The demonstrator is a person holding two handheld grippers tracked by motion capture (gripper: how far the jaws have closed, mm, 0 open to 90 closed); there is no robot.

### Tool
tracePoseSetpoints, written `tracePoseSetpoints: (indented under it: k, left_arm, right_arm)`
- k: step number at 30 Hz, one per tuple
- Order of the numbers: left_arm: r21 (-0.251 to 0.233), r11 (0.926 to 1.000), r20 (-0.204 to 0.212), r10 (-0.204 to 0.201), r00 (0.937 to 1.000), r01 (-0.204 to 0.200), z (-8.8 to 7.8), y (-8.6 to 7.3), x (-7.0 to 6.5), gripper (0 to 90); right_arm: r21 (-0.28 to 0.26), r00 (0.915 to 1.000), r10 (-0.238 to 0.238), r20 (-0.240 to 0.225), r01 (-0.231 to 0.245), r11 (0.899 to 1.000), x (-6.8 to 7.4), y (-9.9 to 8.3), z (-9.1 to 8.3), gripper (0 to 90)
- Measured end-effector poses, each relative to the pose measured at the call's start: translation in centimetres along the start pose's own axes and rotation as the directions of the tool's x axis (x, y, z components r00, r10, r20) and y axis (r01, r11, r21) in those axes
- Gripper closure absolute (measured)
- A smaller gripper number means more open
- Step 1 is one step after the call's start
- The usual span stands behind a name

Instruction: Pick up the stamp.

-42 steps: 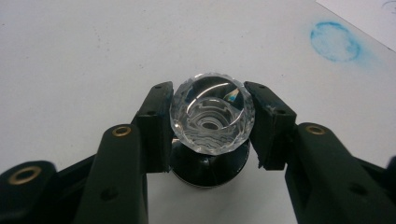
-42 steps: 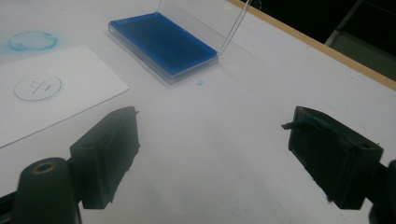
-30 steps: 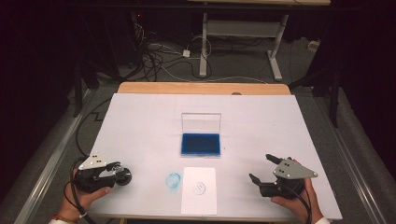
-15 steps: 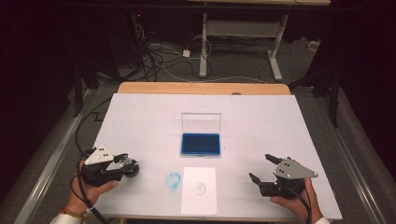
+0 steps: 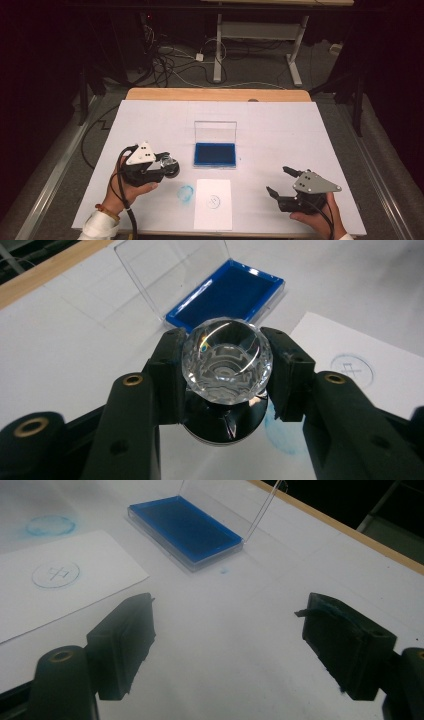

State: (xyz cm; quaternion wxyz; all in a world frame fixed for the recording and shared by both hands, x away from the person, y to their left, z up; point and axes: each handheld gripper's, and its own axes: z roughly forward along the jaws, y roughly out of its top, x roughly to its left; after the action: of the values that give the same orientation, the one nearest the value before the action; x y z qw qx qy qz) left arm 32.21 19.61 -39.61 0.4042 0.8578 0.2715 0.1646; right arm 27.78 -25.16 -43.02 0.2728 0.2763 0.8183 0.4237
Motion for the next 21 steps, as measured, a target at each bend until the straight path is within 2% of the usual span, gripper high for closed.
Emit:
tracePoseSetpoints:
  k: [3, 5, 6, 8, 10, 12, 17, 18, 20, 21]
  left_arm:
    - [-0.027, 0.9996, 0.008, 0.009, 0.9999, -0.009, 0.6, 0.6, 0.0, 54.3]
    - [-0.059, 0.9981, -0.009, 0.020, 0.9998, -0.020, 1.0, 1.3, 0.1, 54.3]
    - [-0.105, 0.9943, -0.019, 0.020, 0.9996, -0.021, 1.0, 1.4, 0.2, 54.3]
    - [-0.149, 0.9888, -0.020, 0.005, 0.9998, -0.008, 1.4, 2.0, 0.9, 54.3]
    - [-0.151, 0.9885, -0.010, 0.003, 0.9999, -0.005, 2.0, 2.5, 1.8, 54.3]
    - [-0.134, 0.9908, -0.022, 0.016, 0.9996, -0.019, 2.8, 3.0, 2.3, 54.3]
    - [-0.102, 0.9942, -0.022, 0.033, 0.9992, -0.035, 4.8, 3.6, 2.9, 54.3]
    - [-0.096, 0.9946, -0.017, 0.036, 0.9992, -0.038, 5.2, 3.7, 3.0, 54.3]
    - [-0.114, 0.9933, 0.024, 0.024, 0.9994, -0.021, 5.4, 3.8, 3.1, 54.3]
    - [-0.110, 0.9936, 0.026, 0.029, 0.9993, -0.026, 5.4, 3.8, 3.0, 54.3]
  right_arm:
    - [0.000, 1.0000, 0.001, 0.002, -0.001, 1.000, -0.1, 0.0, 0.0, 20.0]
    - [-0.010, 0.9999, 0.005, -0.010, -0.005, 1.000, -0.2, 0.0, 0.0, 18.6]
    - [-0.021, 0.9997, 0.003, -0.024, -0.003, 1.000, -0.3, 0.0, 0.0, 18.0]
    - [-0.031, 0.9994, -0.003, -0.033, 0.002, 1.000, -0.2, 0.2, 0.1, 18.2]
    - [-0.031, 0.9993, -0.006, -0.038, 0.005, 1.000, -0.2, 0.5, 0.3, 18.7]
    - [-0.029, 0.9993, -0.007, -0.037, 0.006, 1.000, -0.2, 0.6, 0.5, 18.8]
    - [-0.025, 0.9986, -0.001, -0.052, -0.001, 1.000, -0.4, 1.2, 1.6, 19.7]
    - [-0.025, 0.9985, -0.002, -0.055, 0.001, 1.000, -0.4, 1.2, 1.8, 20.7]
    - [-0.022, 0.9984, -0.002, -0.057, 0.001, 1.000, -0.6, 1.5, 2.3, 20.8]
    - [-0.019, 0.9987, 0.000, -0.052, -0.001, 1.000, -0.8, 1.7, 2.7, 20.8]
